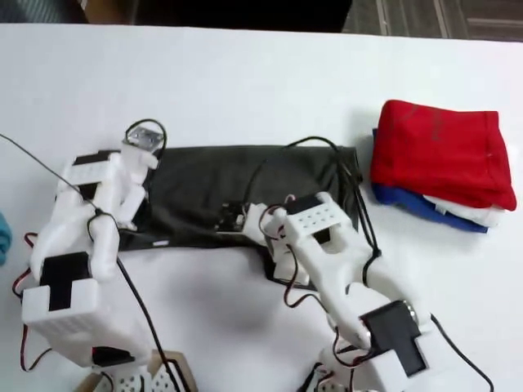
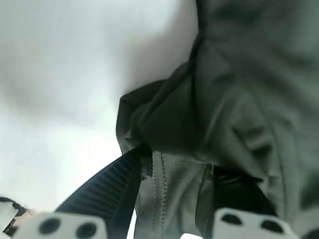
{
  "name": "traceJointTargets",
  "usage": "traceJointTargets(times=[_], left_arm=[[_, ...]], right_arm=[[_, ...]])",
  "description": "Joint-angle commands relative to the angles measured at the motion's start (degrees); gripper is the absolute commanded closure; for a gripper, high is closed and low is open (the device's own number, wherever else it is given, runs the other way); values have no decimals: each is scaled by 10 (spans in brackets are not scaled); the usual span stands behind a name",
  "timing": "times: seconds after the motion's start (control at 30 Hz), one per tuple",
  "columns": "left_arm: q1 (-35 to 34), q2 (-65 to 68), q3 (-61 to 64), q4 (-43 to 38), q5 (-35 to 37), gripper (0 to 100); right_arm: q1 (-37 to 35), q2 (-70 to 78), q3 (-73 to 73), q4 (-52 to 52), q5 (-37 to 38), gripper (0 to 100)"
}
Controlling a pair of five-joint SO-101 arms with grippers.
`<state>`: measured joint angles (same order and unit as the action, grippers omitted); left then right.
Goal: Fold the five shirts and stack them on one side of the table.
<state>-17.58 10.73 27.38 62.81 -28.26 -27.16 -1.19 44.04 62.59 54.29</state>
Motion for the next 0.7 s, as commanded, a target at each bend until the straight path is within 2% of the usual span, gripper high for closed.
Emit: traceJointTargets(times=[0.0, 0.17, 0.23, 0.33, 0.67], left_arm=[[4, 4, 2, -11, 0, 974], [4, 4, 2, -11, 0, 974], [4, 4, 2, -11, -1, 974], [4, 4, 2, -11, -1, 974], [4, 4, 2, -11, -1, 974]], right_arm=[[-4, 40, -11, -2, -8, 800], [-7, 43, -13, 34, -4, 810], [-7, 43, -6, 36, -4, 857], [-7, 44, -8, 36, -4, 985], [14, 39, -33, 41, -8, 964]])
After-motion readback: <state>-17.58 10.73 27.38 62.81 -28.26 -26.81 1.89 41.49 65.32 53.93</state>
